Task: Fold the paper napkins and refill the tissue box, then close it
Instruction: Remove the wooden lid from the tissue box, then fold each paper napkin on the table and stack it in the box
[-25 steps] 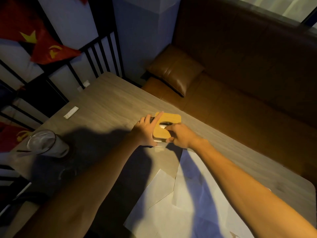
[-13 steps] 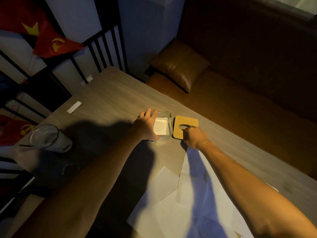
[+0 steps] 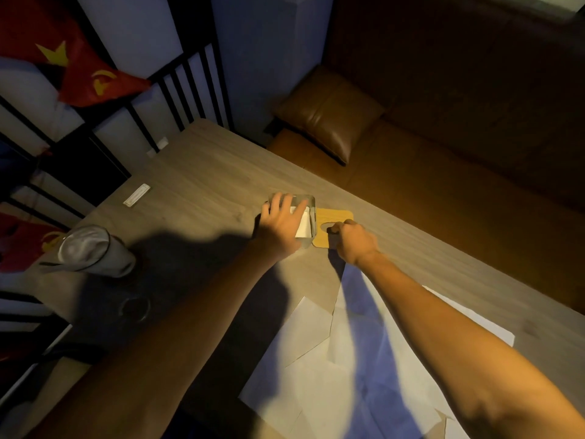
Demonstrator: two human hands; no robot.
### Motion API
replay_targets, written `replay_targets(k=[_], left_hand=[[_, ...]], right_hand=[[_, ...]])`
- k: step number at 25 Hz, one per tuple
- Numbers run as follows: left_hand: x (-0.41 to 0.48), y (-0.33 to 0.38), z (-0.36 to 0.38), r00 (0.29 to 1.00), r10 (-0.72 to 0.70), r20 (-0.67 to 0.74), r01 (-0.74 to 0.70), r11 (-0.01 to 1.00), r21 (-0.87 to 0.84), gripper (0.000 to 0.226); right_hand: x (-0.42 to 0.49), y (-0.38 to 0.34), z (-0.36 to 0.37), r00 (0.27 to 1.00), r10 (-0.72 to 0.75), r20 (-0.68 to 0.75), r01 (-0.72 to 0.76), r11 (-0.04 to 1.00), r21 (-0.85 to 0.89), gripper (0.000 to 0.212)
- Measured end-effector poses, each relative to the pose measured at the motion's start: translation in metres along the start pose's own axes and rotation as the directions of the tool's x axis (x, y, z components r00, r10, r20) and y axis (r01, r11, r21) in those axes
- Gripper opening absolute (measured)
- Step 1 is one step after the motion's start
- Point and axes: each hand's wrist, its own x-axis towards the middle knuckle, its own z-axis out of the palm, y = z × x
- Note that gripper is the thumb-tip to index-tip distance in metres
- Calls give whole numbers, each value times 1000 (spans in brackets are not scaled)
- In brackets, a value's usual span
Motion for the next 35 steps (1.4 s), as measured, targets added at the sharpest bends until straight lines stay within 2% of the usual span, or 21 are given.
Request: replay_targets(k=[4,7,10,14,18,23,26,30,33,35], left_hand=[[-17,41,-18,985,160,61,-154,984,-88,55],[-34,67,-11,967,245,67,-232,959,-162,43],[-47,88,9,943,317,96,-299,939,-171,44],[-59,111,49,904,385,183,-348,915,-206,52],[-65,126,98,874,418,247,-388,907,-160,63],[-47,125,128,919,383,93,-376,923,-81,62],[-45,120,121,928,371,27,-366,924,-115,58],[-76,103,108,948,304,-95,-318,896,-309,49],[-120,93,102,925,350,-147,-379,868,-321,46],[-148,89,104,911,390,-133,-413,854,-318,51]], right_hand=[[-23,5,-16,998,-27,-60,28,999,30,38],[-48,17,-13,996,-6,-84,11,998,59,31],[-77,39,6,996,23,-91,-14,995,95,29],[-109,70,45,986,59,-153,-44,994,96,38],[-125,89,86,972,13,-233,1,998,61,42],[-127,100,115,938,-24,-345,54,995,79,54],[-128,102,118,923,12,-384,31,994,105,54],[-158,79,133,882,-34,-470,110,984,137,53],[-182,58,151,881,-113,-459,165,984,75,53],[-192,47,160,899,-117,-422,167,983,82,56]])
